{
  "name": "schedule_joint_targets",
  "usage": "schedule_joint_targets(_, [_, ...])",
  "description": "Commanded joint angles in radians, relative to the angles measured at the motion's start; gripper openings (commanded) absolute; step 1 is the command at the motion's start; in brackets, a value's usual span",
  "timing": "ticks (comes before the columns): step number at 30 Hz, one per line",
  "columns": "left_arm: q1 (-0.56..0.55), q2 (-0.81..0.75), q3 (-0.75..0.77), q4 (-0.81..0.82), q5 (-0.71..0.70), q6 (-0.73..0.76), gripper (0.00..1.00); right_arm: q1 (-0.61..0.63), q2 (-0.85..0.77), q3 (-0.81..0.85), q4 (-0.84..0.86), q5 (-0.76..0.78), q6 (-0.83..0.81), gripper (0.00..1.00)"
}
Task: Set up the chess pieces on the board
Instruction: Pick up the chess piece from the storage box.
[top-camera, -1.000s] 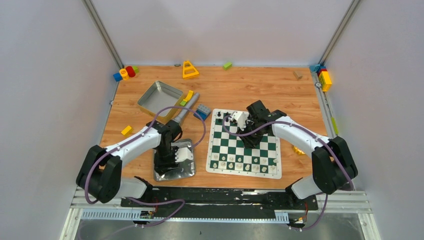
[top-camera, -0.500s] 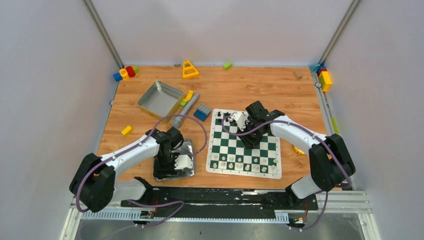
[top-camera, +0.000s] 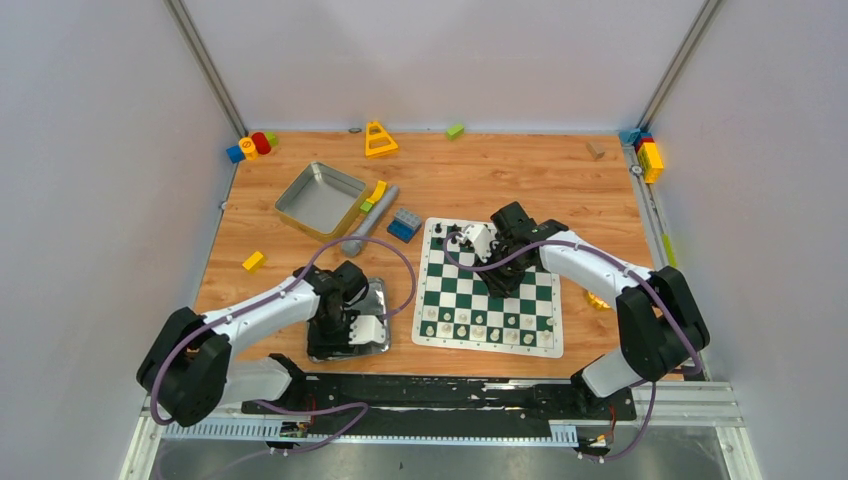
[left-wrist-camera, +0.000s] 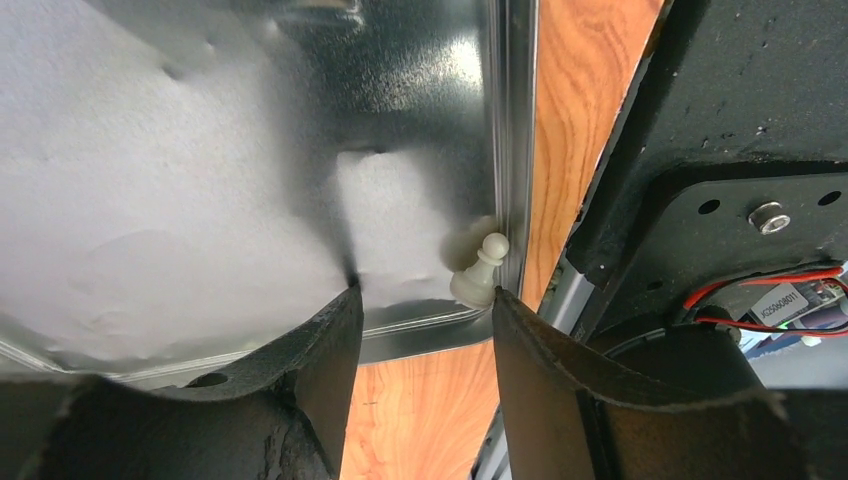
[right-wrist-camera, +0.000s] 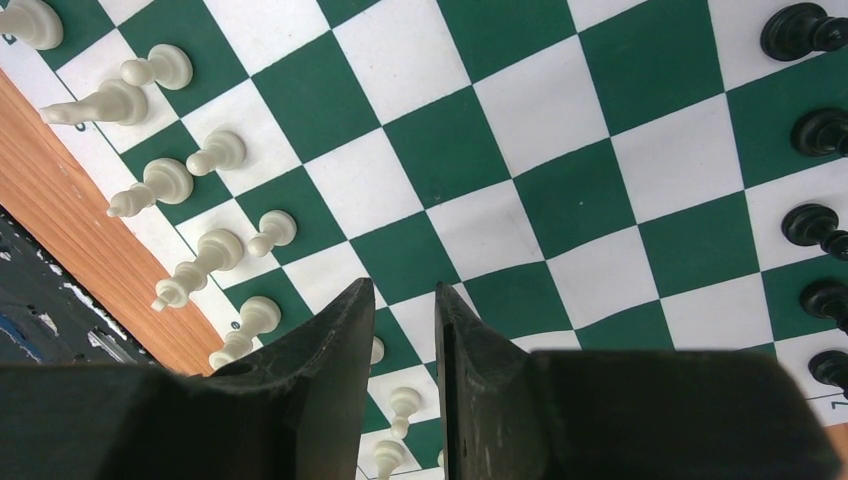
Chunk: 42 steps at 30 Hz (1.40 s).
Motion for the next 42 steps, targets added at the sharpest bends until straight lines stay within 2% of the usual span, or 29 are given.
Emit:
schedule_joint_targets(1, [-0.01, -0.026, -0.006, 0.036, -0.006, -0.012, 0.57, -0.004, 0.002, 0.004, 0.032, 0.004, 0.011, 0.3])
schedule_joint_targets(9, [-0.029, -0.039, -0.008, 0.044, -0.002, -0.021, 0.56, -0.004, 0.009, 0.004, 0.033, -0.001, 0.01, 0.29])
schedule_joint_targets(19, [-0.114, -0.048, -0.014, 0.059, -0.03, -0.025, 0.55, -0.004, 0.018, 0.001, 0.034, -0.001, 0.007, 0.29])
schedule_joint_targets(27, [-0.131, -0.033, -0.011, 0.055, -0.041, -0.032, 0.46, -0.004, 0.02, -0.005, 0.034, -0.001, 0.004, 0.29])
schedule_joint_targets(33, [-0.131, -0.038, -0.014, 0.053, -0.044, -0.037, 0.34, -0.004, 0.016, -0.005, 0.033, -0.001, 0.004, 0.29])
schedule_joint_targets(42, [-0.131, -0.071, -0.02, 0.069, -0.046, -0.055, 0.26, -0.012, -0.002, 0.012, 0.032, -0.007, 0.007, 0.29])
